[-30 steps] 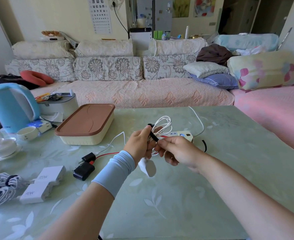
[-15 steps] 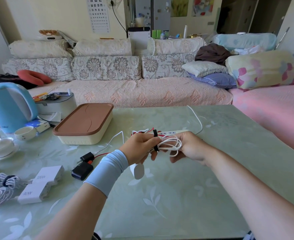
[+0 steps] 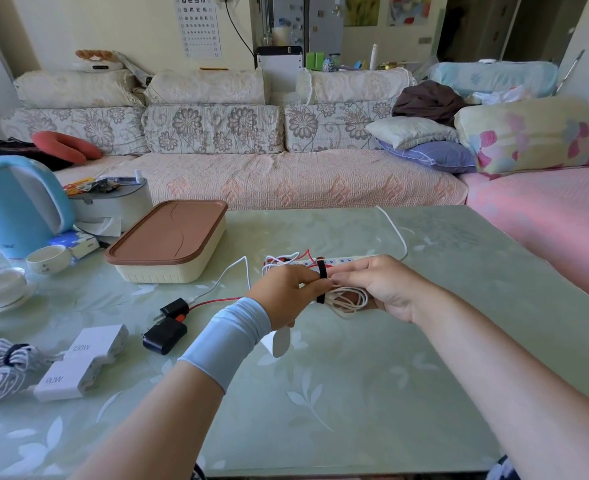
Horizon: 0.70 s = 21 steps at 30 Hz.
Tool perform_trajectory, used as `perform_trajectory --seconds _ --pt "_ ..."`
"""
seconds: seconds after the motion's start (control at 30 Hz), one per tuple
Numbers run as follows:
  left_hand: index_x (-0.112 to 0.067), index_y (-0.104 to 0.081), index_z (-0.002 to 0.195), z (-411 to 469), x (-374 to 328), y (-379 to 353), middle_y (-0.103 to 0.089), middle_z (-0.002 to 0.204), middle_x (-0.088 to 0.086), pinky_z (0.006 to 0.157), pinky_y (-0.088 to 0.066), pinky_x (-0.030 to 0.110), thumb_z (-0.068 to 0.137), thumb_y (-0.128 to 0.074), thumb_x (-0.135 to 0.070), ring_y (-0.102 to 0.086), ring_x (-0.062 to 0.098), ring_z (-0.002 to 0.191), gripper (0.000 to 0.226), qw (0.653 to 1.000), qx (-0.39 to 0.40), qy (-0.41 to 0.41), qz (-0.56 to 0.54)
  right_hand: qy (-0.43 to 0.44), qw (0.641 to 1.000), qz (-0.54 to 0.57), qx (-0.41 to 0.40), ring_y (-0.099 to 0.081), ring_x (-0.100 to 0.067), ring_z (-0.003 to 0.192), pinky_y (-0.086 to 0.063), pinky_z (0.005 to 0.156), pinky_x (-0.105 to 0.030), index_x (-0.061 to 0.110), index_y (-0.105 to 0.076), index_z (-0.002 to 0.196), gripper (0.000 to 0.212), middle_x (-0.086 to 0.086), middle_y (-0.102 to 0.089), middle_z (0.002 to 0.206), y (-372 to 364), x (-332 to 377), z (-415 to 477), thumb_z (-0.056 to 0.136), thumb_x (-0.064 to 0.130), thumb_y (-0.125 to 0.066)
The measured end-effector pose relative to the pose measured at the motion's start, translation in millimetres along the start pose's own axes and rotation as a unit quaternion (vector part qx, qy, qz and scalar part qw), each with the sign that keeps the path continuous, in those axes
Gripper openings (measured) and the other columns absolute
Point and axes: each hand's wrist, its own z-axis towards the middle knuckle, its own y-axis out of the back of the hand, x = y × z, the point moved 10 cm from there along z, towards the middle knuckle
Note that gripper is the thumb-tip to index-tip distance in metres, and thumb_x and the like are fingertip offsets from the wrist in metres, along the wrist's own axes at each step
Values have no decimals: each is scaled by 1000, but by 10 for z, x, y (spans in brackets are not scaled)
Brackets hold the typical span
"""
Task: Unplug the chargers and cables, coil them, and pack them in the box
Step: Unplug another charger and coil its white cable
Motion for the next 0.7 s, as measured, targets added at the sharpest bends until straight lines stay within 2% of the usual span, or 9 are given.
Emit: perform_trajectory --seconds 0.1,0.17,0.27,0.37,0.43,0.53,0.6,0.7 --pt "-10 -64 74 17 -76 -3 -49 59 2 50 -41 26 94 -53 -43 -44 15 41 40 998 -32 -31 44 -20 999 -7 -39 -68 -18 63 -57 60 -24 8 -76 95 14 -12 -73 80 71 -38 -7 82 5 -75" --pt "-9 -67 77 26 -128 34 -48 57 -1 51 -35 21 94 -55 -40 -41 10 45 38 996 -62 -50 50 -29 997 -12 -73 -66 -19 61 -57 62 -28 12 -77 86 10 -11 -72 77 134 -67 -22 78 6 -78" --pt "-17 -72 81 23 -178 55 -49 49 -9 48 -36 18 95 -56 -32 -43 5 39 26 995 -72 -59 43 -20 993 -26 -117 -66 -23 66 -58 74 -37 13 -77 75 8 -11 -73 75 202 -68 -37 73 6 -82" --pt "-25 -67 79 20 -166 46 -53 51 -11 44 -44 29 95 -55 -31 -43 13 32 21 996 -67 -53 30 -5 985 -73 -159 -70 -24 72 -58 78 -35 14 -78 76 13 -10 -76 80 265 -18 -57 66 8 -86" --pt "-23 -64 75 36 -137 42 -56 58 -9 42 -43 27 94 -56 -32 -45 16 33 23 996 -66 -48 35 0 980 -106 -170 -71 -24 74 -57 77 -32 15 -77 78 18 -9 -75 80 268 15 -76 64 10 -87" --pt "-24 -57 65 51 -54 -41 -62 58 -7 44 -45 26 94 -53 -40 -51 18 34 33 998 -38 -10 43 17 969 -164 -184 -66 -17 66 -52 66 -24 19 -76 70 12 -5 -76 76 243 69 -105 65 16 -86" --pt "-27 -55 65 47 16 -123 -59 47 -11 44 -43 22 95 -50 -41 -53 16 33 33 999 -14 28 41 37 951 -234 -199 -64 -12 65 -44 55 -18 23 -78 75 8 4 -74 73 221 116 -136 69 25 -83" --pt "-19 -57 75 47 91 -175 -53 36 -8 40 -39 18 97 -47 -35 -57 15 35 30 997 -4 78 7 92 918 -313 -223 -64 -11 70 -40 55 -20 27 -77 80 3 11 -71 71 151 242 -212 79 28 -74"
